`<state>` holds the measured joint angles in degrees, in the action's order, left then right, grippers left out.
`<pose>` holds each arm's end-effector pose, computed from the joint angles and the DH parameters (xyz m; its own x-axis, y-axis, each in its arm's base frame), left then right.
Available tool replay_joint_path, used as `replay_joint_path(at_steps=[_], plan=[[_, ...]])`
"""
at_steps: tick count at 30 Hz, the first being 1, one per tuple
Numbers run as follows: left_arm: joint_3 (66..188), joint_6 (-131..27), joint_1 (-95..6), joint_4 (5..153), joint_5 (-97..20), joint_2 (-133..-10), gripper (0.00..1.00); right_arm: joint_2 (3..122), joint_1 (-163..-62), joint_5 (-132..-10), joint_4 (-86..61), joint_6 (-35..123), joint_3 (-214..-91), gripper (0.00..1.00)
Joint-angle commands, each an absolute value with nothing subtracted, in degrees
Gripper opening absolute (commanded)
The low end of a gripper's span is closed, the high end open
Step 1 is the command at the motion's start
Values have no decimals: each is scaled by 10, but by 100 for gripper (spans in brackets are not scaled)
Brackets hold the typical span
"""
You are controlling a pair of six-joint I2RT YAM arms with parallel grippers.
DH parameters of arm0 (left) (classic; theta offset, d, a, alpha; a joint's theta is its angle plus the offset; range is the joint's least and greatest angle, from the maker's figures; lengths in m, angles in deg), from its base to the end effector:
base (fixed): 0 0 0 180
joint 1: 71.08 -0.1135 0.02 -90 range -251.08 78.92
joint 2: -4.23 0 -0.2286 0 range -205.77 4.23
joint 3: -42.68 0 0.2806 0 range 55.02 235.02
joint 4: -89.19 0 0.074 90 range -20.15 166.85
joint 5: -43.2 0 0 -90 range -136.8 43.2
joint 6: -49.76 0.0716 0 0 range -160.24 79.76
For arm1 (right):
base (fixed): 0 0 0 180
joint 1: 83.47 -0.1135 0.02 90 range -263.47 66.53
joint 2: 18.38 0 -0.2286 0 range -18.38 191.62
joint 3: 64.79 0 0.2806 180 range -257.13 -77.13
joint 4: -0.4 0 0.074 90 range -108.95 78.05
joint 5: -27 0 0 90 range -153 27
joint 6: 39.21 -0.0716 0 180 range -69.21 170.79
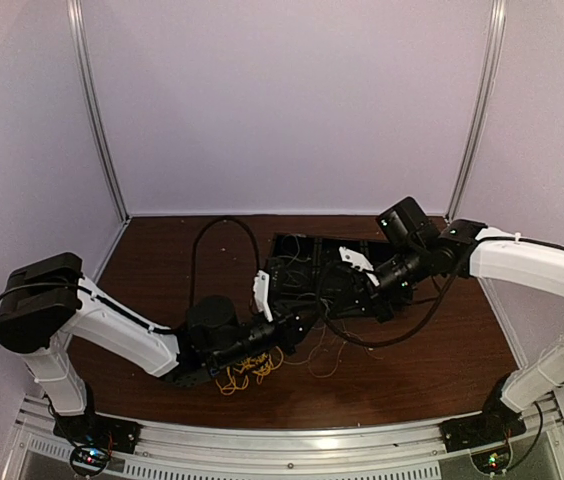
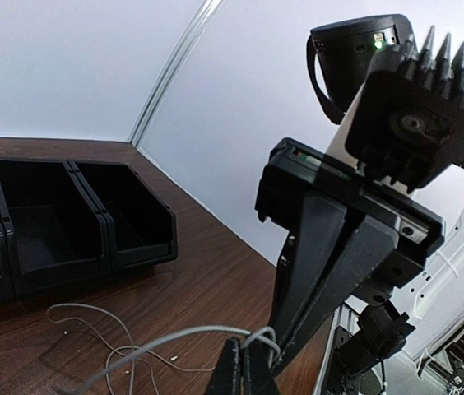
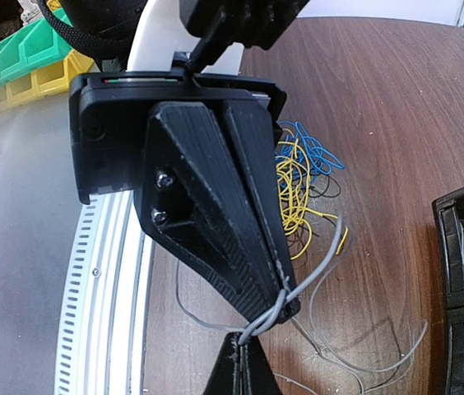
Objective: Untangle the cables
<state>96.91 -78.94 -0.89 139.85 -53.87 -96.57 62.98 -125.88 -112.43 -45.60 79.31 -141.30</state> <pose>0.1440 -0.3737 0.1446 -0.5389 -0.3349 -0.7730 0.7113 0.3107 -0.6305 0.2154 0.2704 0.2223 -0.1246 -0.5344 -0.8360 -0.9699 -0.1120 0.2161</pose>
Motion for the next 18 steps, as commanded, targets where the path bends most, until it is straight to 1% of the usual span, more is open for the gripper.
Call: replay_joint_path(at_steps=[1,6,18], plan=[[966,-808,-7,1389,-607,-940,0,604,-1262,-1114,-468,807,-1420,0],[964,-832,-7,1329,-682,-925,0,591,-1262,-1118,-487,821,-1414,0],[942,-892,-8,1310,-756,-908,0,580,-1291,-1077,-516,866,-1396,0]])
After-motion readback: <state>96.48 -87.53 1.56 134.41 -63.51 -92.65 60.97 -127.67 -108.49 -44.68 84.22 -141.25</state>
